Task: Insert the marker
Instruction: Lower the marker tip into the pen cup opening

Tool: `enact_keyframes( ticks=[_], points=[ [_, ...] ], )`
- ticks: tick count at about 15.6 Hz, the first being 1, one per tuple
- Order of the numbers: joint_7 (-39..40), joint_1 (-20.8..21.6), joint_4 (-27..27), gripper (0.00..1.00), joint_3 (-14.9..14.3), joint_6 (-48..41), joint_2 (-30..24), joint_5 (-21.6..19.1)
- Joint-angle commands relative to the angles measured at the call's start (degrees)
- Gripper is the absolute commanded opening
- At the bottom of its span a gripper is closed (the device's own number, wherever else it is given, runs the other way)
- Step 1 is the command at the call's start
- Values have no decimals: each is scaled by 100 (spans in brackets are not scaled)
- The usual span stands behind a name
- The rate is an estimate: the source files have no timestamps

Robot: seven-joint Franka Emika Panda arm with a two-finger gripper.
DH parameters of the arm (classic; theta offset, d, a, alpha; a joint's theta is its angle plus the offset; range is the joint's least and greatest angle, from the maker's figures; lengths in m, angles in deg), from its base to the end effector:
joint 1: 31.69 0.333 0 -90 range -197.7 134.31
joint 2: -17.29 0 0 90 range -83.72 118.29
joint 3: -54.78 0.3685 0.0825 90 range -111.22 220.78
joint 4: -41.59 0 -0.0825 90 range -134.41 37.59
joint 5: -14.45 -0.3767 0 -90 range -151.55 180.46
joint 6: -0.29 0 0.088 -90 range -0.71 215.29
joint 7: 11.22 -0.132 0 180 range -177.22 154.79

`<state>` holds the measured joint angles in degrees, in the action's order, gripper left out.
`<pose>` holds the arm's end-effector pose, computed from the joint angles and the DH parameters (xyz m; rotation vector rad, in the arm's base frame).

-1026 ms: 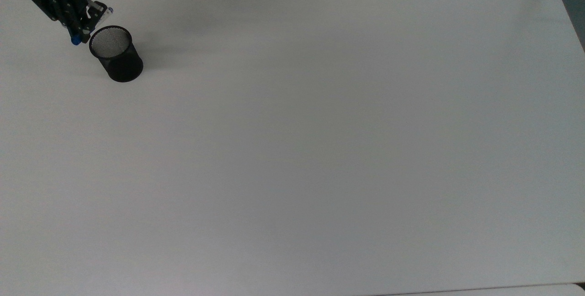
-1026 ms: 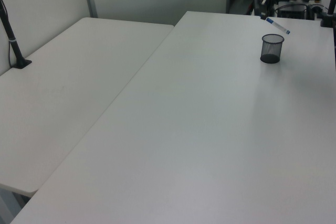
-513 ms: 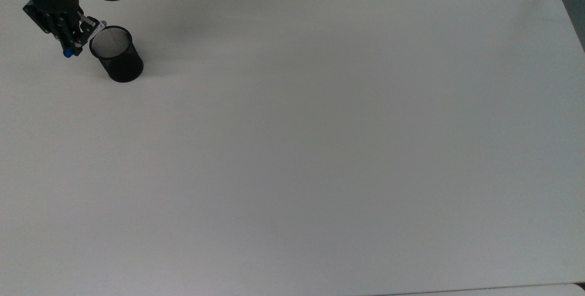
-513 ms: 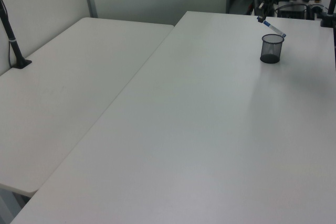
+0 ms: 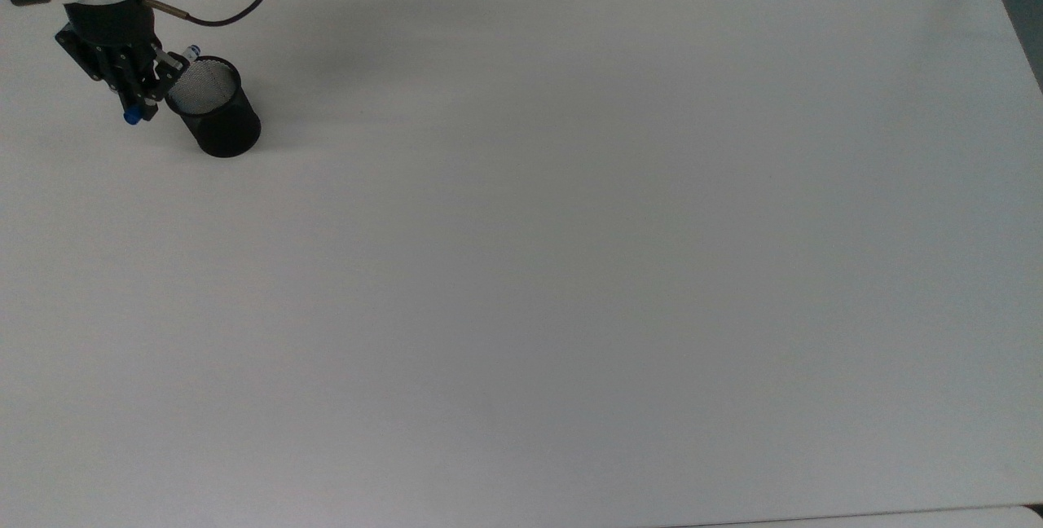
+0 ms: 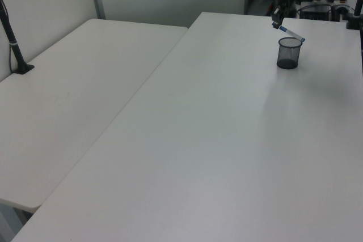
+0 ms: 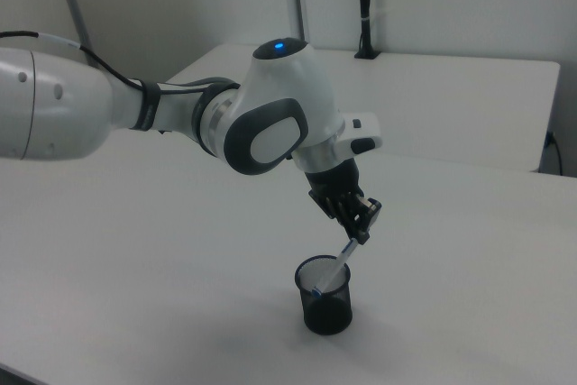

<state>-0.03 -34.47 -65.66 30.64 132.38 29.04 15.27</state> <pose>0.5765 -0.2750 0.4686 2.9351 -0.3660 0.3002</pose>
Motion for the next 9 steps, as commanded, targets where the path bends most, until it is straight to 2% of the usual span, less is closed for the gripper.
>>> enact_keyframes(
  ticks=[1,4,7,9],
  points=[
    [-30,67,3,0,-47,89,-33,-100],
    [304,40,221,0,-47,-620,-112,-126],
    [515,-3,582,0,-82,-1018,-112,-590],
    [551,-4,592,0,-91,-966,-86,-697]
  ],
)
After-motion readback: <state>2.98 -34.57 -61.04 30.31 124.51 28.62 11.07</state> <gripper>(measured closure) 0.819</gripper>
